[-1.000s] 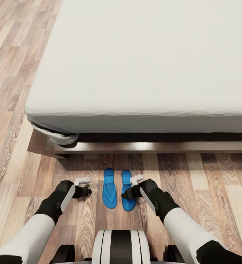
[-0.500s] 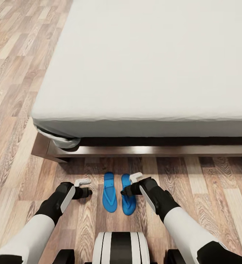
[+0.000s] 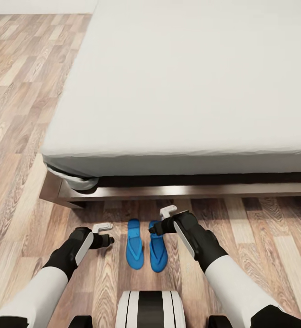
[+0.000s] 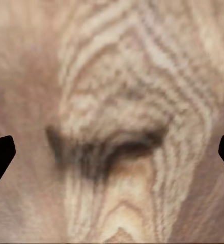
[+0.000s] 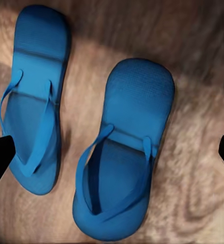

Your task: In the bedroom, move the book from the bed onto either nightstand, and place the two sandals side by side next to the bed.

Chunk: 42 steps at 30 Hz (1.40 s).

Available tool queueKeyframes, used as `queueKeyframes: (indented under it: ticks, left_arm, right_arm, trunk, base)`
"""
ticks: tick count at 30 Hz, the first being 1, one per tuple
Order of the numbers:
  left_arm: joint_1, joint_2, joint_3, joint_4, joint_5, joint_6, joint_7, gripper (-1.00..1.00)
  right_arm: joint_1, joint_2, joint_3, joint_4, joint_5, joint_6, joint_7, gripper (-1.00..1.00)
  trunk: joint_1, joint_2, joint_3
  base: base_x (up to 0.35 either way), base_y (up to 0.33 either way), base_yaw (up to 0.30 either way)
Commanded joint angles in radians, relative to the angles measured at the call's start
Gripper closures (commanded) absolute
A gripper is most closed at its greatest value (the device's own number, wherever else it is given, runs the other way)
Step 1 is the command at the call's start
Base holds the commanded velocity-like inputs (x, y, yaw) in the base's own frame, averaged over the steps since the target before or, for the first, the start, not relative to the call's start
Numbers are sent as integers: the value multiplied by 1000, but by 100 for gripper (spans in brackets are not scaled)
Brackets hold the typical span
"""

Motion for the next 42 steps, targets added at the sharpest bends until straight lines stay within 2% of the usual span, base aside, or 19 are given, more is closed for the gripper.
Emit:
queueKeyframes:
  ticks: [1,33,37,40,41,42]
  left_arm:
    - [0,0,0,0,0,0,0,-100]
    - [0,-1,-1,0,0,0,2,-100]
    - [0,-1,0,0,0,0,2,-100]
    - [0,-1,-1,1,0,0,4,-100]
    - [0,-1,-1,1,0,0,6,-100]
    - [0,-1,-1,1,0,0,6,-100]
  right_arm:
    - [0,0,0,0,0,0,0,-100]
    - [0,-12,-13,9,-3,-3,-1,-100]
    - [0,-34,-15,10,-3,-5,0,-100]
    - [0,-58,-14,10,-4,-6,0,-100]
    - [0,-78,-14,14,-5,-7,-1,-100]
    - [0,-82,-14,15,-5,-7,-2,-100]
  trunk:
    - [0,0,0]
    - [0,0,0]
    - [0,0,0]
    - [0,0,0]
    - [0,0,0]
    - [0,0,0]
  base:
    - [0,0,-264]
    - [0,0,-292]
    - [0,0,-295]
    - [0,0,-295]
    - [0,0,-295]
    - [0,0,-295]
